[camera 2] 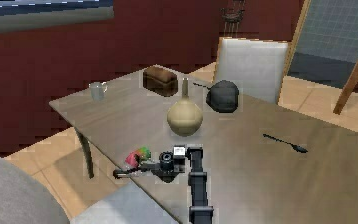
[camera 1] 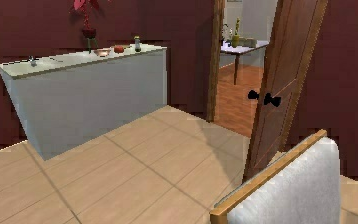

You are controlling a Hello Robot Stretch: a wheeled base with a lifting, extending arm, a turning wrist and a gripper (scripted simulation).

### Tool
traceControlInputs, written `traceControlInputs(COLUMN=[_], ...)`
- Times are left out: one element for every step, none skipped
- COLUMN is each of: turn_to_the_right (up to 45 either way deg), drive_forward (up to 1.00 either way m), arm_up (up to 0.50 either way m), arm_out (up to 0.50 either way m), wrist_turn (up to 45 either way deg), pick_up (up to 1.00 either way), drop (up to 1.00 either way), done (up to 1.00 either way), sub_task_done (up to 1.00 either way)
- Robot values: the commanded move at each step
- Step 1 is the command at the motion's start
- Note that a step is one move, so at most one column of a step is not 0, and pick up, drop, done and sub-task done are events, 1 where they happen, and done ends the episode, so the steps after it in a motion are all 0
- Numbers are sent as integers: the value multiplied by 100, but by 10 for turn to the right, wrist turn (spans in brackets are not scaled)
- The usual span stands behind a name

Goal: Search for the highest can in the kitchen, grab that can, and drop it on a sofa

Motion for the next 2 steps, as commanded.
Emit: traceControlInputs(turn_to_the_right=[0,0], drive_forward=[0,0], arm_up=[0,10], arm_out=[0,0], wrist_turn=[0,0], pick_up=[100,0], drop=[0,0], done=[0,0], sub_task_done=[0,0])
